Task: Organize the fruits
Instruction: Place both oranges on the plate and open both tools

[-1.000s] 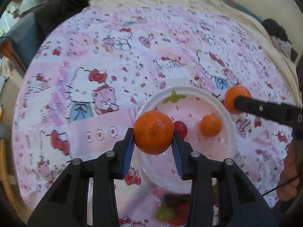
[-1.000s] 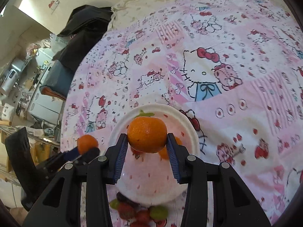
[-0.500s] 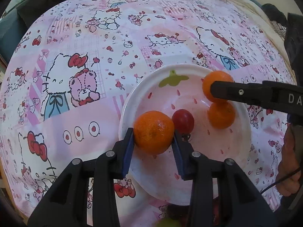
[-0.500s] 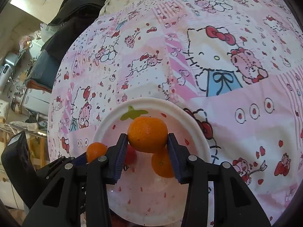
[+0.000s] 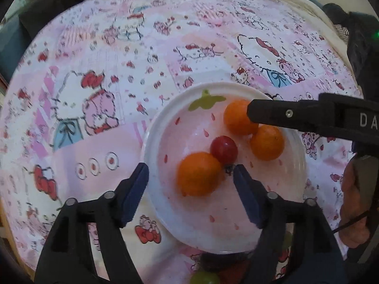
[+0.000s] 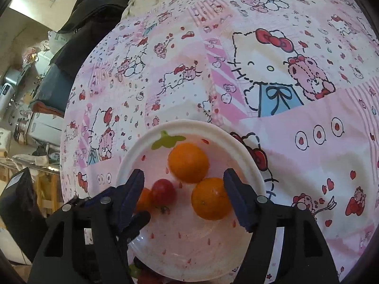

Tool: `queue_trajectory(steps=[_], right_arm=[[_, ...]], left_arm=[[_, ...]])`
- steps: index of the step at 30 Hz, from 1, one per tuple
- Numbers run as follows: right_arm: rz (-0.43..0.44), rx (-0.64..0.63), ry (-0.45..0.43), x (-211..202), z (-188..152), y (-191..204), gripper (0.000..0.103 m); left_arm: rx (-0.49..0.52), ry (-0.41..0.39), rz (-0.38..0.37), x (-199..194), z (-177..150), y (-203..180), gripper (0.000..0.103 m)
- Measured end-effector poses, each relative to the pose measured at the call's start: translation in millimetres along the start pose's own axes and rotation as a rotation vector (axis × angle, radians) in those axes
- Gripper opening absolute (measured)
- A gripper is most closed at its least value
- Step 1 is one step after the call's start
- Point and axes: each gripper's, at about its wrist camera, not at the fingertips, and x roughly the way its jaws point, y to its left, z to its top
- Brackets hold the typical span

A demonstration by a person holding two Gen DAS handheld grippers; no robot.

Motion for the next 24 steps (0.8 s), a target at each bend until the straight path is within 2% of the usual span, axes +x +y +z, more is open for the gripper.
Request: queue_trajectory(steps=[12,15,24], right_arm=[[-0.011,-0.007,-0.062,-28.2,-1.5,4.2,0.072],[-0.021,-0.02,-0.072,-35.2,-5.8,7.2,0.072],[-0.037,-0.066,-0.118,-69.8,-23.7,21.8,0.072]], left_arm=[[-0.012,-0.038,0.008,-18.1,-1.0,5.9,0.072],[-0.048,-0.056,-0.001,-28.3,-4.1,12.1,0.072],[-0.118,-0.12,0.049,-65.6,-16.9,32.9,0.071]])
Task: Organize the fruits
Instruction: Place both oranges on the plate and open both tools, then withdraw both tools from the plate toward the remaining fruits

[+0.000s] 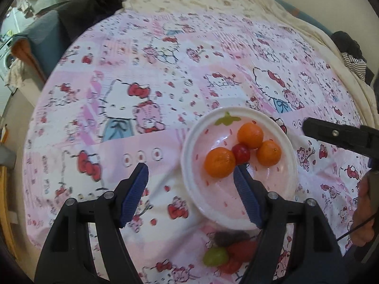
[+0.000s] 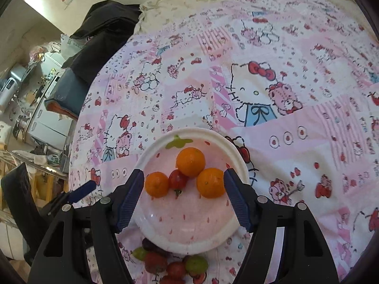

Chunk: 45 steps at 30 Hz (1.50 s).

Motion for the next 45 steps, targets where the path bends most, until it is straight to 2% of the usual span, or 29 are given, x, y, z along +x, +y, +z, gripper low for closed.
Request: queue_trajectory(steps=[9,16,22,29,38,45], right_arm=[[-0.034,-0.019,-0.041,-34.3,-28.0,5.4,0.072],[-0.051,-0.02,-0.072,-59.4,-51.4,10.6,0.072],[-0.05,0.004,-0.06,-71.0,-75.1,8.7,0.072],[-0.056,0.023,-0.056,-83.9,-103.1,7.0,0.072],[-0.073,0.083,-0.02,-85.5,-132.1,-4.7,0.072],[-0.081,0.173,0.022,-76.4,-138.3,-20.9,0.072]], left_arm=[[-0.061,-0.023,0.001,-31.5,-12.9,14.8,0.071],[-0.07,-0.05,-0.002,-56.8,-32.4,16.5,0.071],[-0.086,-0.06,-0.021,-76.3,-52.9,14.4,0.071],[-0.079,-0.085,-0.008,-94.4,-72.4,13.3,0.071],[-0.111,-0.056,0.001,-95.1,-93.4,20.5,0.071],[-0.105,-0.012,0.035,-78.7,-105.9,17.2,0.071]])
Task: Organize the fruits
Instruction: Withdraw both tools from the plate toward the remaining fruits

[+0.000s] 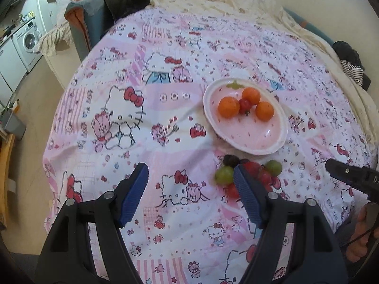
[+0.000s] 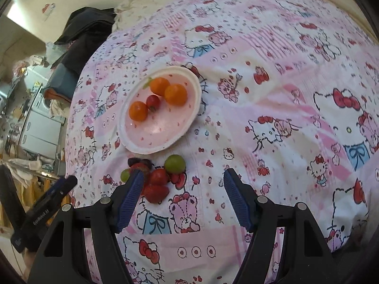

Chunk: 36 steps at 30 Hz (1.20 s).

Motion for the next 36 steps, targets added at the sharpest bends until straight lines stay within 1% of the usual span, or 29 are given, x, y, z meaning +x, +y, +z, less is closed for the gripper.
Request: queue_trajectory(steps=[2,4,10,12,14,15,16,18,19,23,27,30,35,36], right_arm=[[0.03,0.034,0.013,2.5,1.8,-3.7,0.072],[0.034,0.045,0.018,4.5,3.5,-4.3,0.072],[0.019,0.025,0.031,11.8,7.2,1.4,0.072],[0.014,0.018,0.039,14.7,8.6,2.7,0.072],[0.007,0.013,0.047,17.5,10.0,3.2,0.072],[0.007,0.012,0.052,19.1,11.0,3.0,0.072],[0.01,0.014,0.057,20.6,12.4,2.6,0.072],[0.014,0.019,0.064,22.2,14.1,2.1,0.072],[0.019,0.02,0.07,23.1,15.3,2.0,0.072],[0.029,0.019,0.071,21.9,16.2,3.1,0.072],[0.041,0.031,0.075,20.4,16.6,0.8,0.072],[0.046,0.042,0.078,20.1,17.9,-1.8,0.072],[0.053,0.048,0.08,19.6,18.5,-2.4,0.072],[0.055,0.048,0.08,19.3,18.3,-2.0,0.072]], left_arm=[[0.014,0.012,0.02,5.9,-1.9,-2.6,0.071],[0.04,0.031,0.039,14.3,-4.5,-8.1,0.071],[0.06,0.083,0.0,38.1,-7.5,-24.6,0.07],[0.086,0.092,-0.024,42.6,-9.2,-34.8,0.07],[0.134,0.1,-0.043,46.9,-11.6,-48.9,0.07],[0.164,0.111,-0.061,50.2,-13.1,-58.2,0.068],[0.186,0.119,-0.072,53.0,-13.8,-64.8,0.062],[0.235,0.136,-0.082,60.3,-13.7,-77.5,0.056],[0.242,0.145,-0.083,64.7,-12.3,-82.0,0.055],[0.2,0.176,-0.11,78.6,-5.9,-88.5,0.054],[0.218,0.168,-0.042,88.0,-3.3,-98.0,0.054],[0.235,0.167,-0.012,91.3,-4.4,-104.3,0.054],[0.232,0.164,0.018,90.0,-6.4,-104.1,0.053],[0.229,0.169,0.014,90.0,-6.1,-103.1,0.044]])
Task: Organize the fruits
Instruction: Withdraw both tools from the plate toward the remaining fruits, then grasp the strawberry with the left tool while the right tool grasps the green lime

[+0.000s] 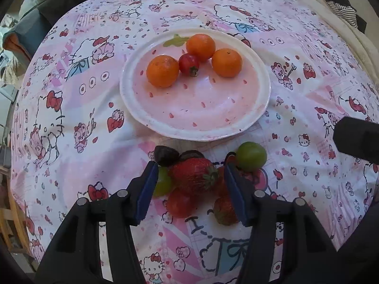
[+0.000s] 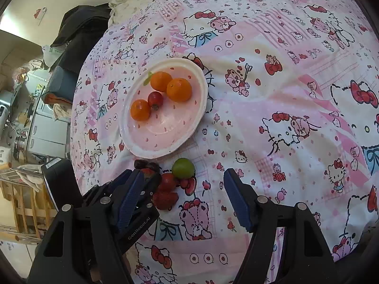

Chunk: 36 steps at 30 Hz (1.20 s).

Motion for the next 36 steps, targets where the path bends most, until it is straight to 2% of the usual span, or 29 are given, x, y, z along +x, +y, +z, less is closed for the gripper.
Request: queue_trajectory(steps=[1,2,8,14,20,23,28,32,36], right_arm=[[0.001,0.0,0.0,0.0,-0.2,0.5,0.072],[0.002,-0.001,-0.001,-0.1,-0.3,1.2,0.072],[-0.001,0.0,-0.007,-0.7,0.5,2.0,0.072],[0.006,0.013,-0.005,-0.7,1.1,-1.1,0.072],[0.047,0.058,0.078,21.6,4.4,-8.6,0.072],[0.047,0.065,0.11,37.8,7.2,-6.1,0.063],[-0.026,0.018,0.152,67.4,8.8,2.4,0.051],[-0.068,0.011,0.18,91.0,7.5,6.2,0.048],[-0.123,-0.029,0.163,97.9,7.6,14.9,0.047]], left_arm=[[0.003,0.004,0.002,0.0,0.2,0.6,0.035],[0.007,0.009,-0.003,0.0,0.5,0.6,0.033],[-0.022,0.003,-0.057,-13.0,-0.2,10.1,0.032],[-0.069,-0.045,-0.083,-55.5,0.3,42.3,0.032],[-0.129,-0.057,-0.062,-80.9,-10.6,83.6,0.032],[-0.149,-0.061,-0.044,-82.8,-20.3,93.9,0.032],[-0.209,-0.067,-0.056,-79.6,-21.5,103.1,0.032],[-0.184,-0.089,-0.031,-79.4,-18.7,99.2,0.032],[-0.168,-0.09,-0.03,-77.8,-16.8,95.4,0.032]])
